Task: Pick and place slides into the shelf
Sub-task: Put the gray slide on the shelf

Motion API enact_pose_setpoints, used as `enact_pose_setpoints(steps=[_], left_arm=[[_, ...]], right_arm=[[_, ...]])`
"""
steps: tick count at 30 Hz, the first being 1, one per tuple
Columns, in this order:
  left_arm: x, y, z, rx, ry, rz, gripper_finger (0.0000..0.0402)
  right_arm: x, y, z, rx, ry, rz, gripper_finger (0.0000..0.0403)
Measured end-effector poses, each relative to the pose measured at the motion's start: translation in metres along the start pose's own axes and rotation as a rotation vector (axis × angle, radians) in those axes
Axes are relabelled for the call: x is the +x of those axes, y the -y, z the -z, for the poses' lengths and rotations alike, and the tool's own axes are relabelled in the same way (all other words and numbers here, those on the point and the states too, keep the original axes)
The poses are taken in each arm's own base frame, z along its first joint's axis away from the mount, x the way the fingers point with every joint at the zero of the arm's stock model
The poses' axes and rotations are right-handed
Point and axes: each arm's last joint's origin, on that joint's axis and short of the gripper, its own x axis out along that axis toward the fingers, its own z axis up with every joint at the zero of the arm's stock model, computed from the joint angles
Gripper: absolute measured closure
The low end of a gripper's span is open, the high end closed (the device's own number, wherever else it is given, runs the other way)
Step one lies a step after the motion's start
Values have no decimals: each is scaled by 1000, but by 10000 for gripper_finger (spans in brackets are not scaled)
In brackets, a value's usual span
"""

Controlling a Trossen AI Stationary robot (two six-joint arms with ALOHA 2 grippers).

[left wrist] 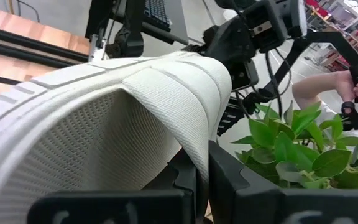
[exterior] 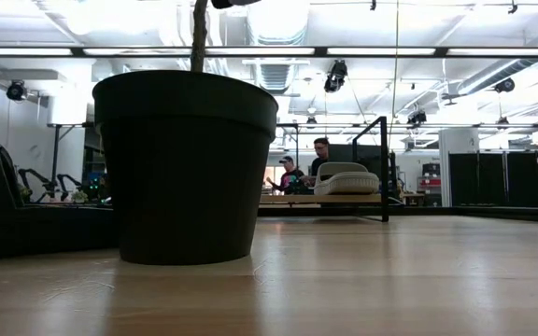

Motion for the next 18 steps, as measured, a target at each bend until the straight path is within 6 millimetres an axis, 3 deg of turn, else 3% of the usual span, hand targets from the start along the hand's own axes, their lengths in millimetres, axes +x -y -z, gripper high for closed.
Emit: enact_pose_setpoints(steps=[18], left_arm=[[2,-3,-1,-2,11,-27,401]], right_arm=[[-1,0,-1,-4,19,1,188]])
